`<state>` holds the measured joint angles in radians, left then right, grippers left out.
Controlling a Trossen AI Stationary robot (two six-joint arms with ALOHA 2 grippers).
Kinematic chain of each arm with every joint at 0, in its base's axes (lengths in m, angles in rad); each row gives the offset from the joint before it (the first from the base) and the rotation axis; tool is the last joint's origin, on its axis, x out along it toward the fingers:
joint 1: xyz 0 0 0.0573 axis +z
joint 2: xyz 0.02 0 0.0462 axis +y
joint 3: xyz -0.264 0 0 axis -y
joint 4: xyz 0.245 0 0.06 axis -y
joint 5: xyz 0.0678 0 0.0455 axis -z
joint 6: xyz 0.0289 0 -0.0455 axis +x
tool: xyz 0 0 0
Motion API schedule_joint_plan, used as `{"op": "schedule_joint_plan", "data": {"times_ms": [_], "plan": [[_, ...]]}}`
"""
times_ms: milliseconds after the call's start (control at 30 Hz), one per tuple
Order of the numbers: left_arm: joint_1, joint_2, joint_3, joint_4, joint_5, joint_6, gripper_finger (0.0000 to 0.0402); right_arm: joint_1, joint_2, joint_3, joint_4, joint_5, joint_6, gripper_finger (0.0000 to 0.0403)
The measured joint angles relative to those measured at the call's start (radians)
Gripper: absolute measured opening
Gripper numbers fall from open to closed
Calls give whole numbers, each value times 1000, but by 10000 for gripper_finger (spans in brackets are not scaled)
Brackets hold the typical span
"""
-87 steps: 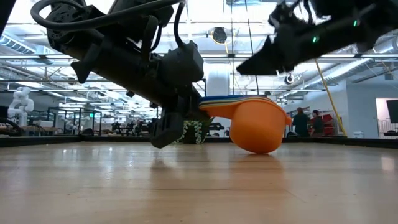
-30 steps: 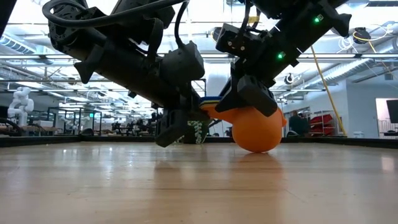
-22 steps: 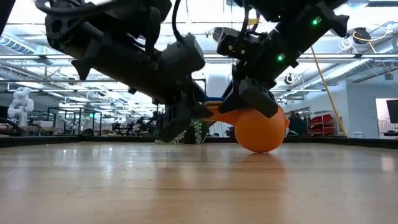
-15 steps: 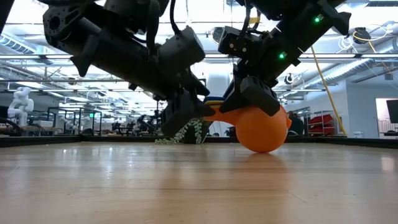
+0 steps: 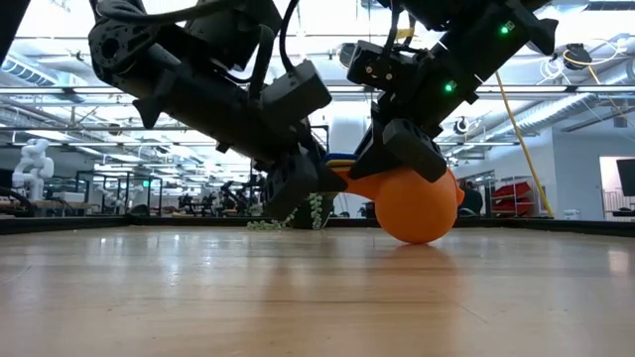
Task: Nest measuring cups in basket
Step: Put the nested measuring cups into the black bin
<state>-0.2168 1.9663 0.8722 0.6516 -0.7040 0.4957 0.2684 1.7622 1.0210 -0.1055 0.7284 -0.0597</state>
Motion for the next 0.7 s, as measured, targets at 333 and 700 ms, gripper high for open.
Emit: {"op": "schedule_joint_plan", "data": {"times_ms": [333, 700], "plan": [[0, 0, 0, -2, 24, 17, 86, 0, -2, 0, -4, -1, -1, 70], [-1, 0, 0, 1, 24, 19, 86, 0, -2, 0, 0, 3, 6, 91]]}}
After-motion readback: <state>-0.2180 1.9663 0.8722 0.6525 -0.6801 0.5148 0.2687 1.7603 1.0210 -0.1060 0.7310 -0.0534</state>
